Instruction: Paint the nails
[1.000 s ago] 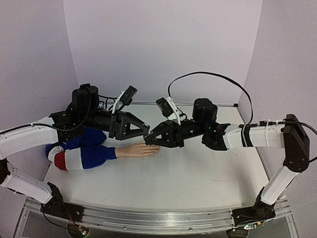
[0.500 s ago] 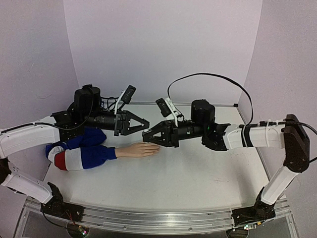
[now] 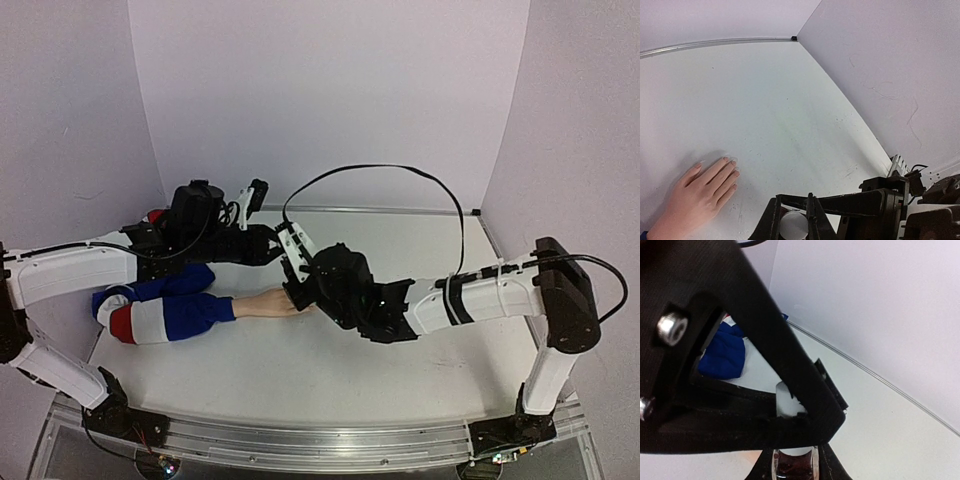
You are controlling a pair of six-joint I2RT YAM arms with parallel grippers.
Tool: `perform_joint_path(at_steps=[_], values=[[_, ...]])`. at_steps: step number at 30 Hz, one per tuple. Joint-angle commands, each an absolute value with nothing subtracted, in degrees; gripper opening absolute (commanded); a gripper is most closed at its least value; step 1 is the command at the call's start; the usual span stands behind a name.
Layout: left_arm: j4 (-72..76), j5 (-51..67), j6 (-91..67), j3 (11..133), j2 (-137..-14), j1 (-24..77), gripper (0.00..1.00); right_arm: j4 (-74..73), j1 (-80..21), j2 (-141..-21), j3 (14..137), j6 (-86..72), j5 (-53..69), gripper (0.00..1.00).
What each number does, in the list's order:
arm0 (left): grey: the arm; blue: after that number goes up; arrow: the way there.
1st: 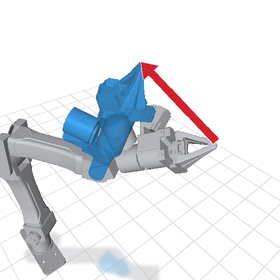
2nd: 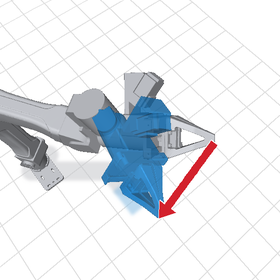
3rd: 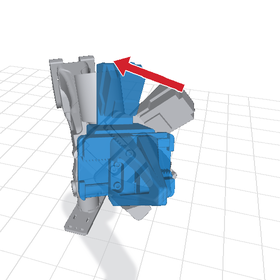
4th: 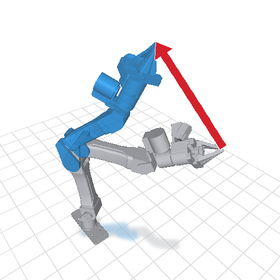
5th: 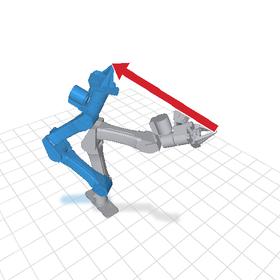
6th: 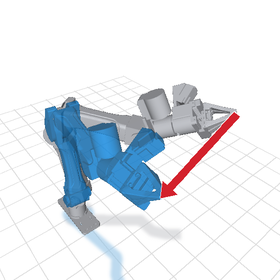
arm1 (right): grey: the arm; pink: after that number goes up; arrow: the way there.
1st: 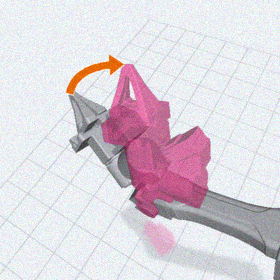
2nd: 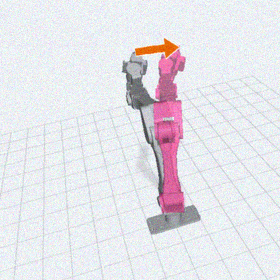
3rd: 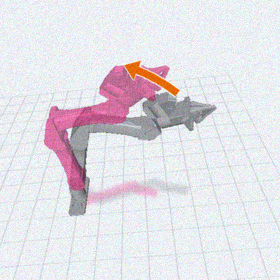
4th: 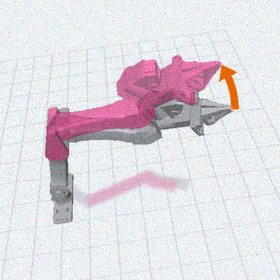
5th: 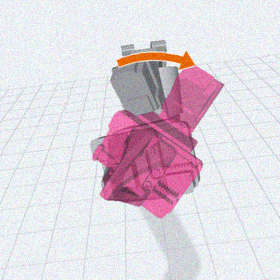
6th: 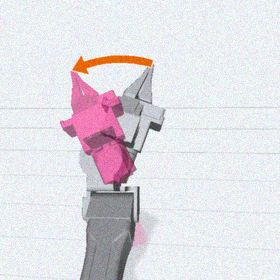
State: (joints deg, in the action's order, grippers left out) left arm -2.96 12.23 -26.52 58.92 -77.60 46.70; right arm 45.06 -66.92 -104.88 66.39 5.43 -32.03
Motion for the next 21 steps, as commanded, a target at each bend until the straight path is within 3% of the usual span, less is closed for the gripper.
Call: perform_joint_path(at_steps=[1, 3, 5, 8, 15, 21], values=[[-4.8, 14.9, -27.5, 63.0, -75.4, 47.6, 0.03, 47.3, -61.5, -101.1, 66.2, 7.0, -21.6, 0.00], [-4.8, 16.1, -26.5, 62.9, -74.6, 47.6, 0.24, 46.6, -58.3, -98.4, 63.8, 3.5, -7.3, 0.00], [-4.7, 18.0, -25.3, 62.6, -73.6, 47.5, 0.52, 46.6, -54.1, -95.9, 61.6, -0.6, 9.5, 0.00], [-4.5, 22.3, -23.0, 62.5, -72.4, 47.2, 0.73, 47.7, -49.6, -93.2, 59.3, -7.2, 26.1, 0.00], [3.0, 36.8, -22.0, 61.1, -71.7, 47.0, 0.78, 56.1, -46.0, -93.3, 60.0, -21.1, 57.9, 0.00], [7.9, 40.3, -23.3, 60.1, -71.5, 47.0, 0.74, 66.6, -46.1, -93.7, 58.5, -28.9, 61.9, 0.00]])
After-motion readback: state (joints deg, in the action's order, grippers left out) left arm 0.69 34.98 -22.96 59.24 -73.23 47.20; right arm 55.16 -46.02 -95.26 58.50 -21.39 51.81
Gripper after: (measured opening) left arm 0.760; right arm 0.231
